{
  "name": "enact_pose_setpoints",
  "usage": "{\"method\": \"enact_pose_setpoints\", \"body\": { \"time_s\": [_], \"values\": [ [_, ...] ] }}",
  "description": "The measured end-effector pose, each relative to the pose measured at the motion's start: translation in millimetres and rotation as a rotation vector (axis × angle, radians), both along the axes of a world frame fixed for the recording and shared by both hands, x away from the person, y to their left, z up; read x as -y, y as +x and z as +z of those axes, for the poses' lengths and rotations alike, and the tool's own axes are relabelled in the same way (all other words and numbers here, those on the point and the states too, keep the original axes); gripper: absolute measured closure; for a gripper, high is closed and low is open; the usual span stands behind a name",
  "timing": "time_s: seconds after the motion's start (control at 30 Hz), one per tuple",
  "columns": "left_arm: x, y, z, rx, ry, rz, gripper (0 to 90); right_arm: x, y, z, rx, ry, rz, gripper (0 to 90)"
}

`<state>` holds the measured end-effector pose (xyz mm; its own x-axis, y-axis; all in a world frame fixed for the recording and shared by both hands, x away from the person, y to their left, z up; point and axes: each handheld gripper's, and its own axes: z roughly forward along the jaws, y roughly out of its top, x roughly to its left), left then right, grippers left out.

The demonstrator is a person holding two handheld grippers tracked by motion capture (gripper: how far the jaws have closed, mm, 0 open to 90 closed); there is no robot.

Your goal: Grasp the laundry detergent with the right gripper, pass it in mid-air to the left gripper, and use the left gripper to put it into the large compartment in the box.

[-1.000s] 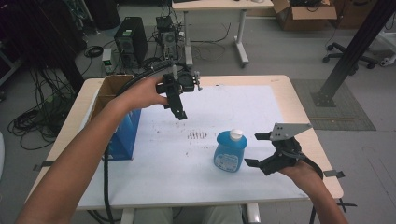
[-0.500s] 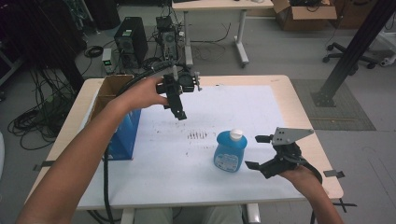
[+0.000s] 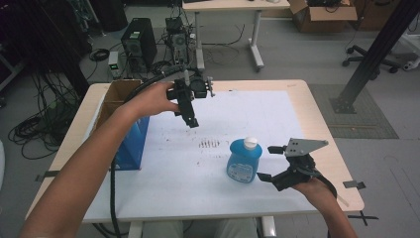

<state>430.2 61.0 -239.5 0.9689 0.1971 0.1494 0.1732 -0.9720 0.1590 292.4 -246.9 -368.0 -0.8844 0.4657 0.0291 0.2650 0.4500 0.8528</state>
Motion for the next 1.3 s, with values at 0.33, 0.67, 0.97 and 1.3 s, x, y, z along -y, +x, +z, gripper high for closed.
{"method": "enact_pose_setpoints", "body": {
  "time_s": [0.33,0.67,0.97,1.3],
  "values": [
    [0.8,0.0,-0.6,0.001,0.002,-0.001,4.9,-12.0,6.9,-12.1,-0.005,0.022,0.000,5.1],
    [1.8,-0.6,-1.3,0.000,0.006,-0.002,5.0,-23.4,12.5,-20.6,-0.002,0.049,0.006,5.3],
    [1.6,-0.9,-0.7,0.003,0.004,-0.002,5.0,-34.4,16.3,-27.3,0.009,0.069,0.011,7.0],
    [0.4,-1.8,0.8,0.007,0.002,0.000,5.2,-40.3,18.6,-32.1,0.008,0.094,0.013,13.4]
  ]
}}
